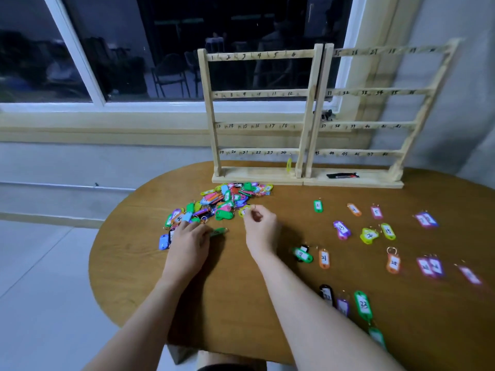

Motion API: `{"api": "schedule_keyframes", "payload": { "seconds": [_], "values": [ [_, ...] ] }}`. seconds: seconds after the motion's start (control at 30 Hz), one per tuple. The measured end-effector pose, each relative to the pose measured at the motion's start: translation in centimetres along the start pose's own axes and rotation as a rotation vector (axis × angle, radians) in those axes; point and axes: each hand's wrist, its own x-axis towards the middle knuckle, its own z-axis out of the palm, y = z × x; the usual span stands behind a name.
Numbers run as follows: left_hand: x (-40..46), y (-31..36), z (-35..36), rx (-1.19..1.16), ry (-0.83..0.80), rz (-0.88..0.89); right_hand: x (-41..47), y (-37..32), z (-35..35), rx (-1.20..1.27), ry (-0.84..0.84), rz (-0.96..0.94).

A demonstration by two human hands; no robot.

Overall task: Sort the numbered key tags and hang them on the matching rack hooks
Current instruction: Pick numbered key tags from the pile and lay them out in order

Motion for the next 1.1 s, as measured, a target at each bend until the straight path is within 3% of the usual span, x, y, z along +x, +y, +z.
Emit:
{"api": "schedule_keyframes", "payload": {
  "seconds": [0.1,0.23,0.47,0.63,1.1],
  "values": [
    [-0.3,-0.3,0.3,0.066,0.03,-0.001,0.0,-0.4,-2.2,0.041,-0.015,0.014],
    [-0.6,1.5,0.2,0.06,0.035,-0.055,0.4,-0.9,-7.0,-0.088,-0.078,-0.135],
    [-1.7,9.5,0.1,-0.428,-0.031,-0.229,-0.3,0.3,-15.3,-0.189,-0.177,-0.131],
    [-1.6,15.0,0.0,-0.585,-0.064,-0.275,-1.2,1.7,-20.5,-0.148,-0.139,-0.082],
    [-0.7,26.2,2.6,-0.856,-0.27,-0.117,-0.4,5.2,-31.6,-0.273,0.017,-0.076]
  ]
}}
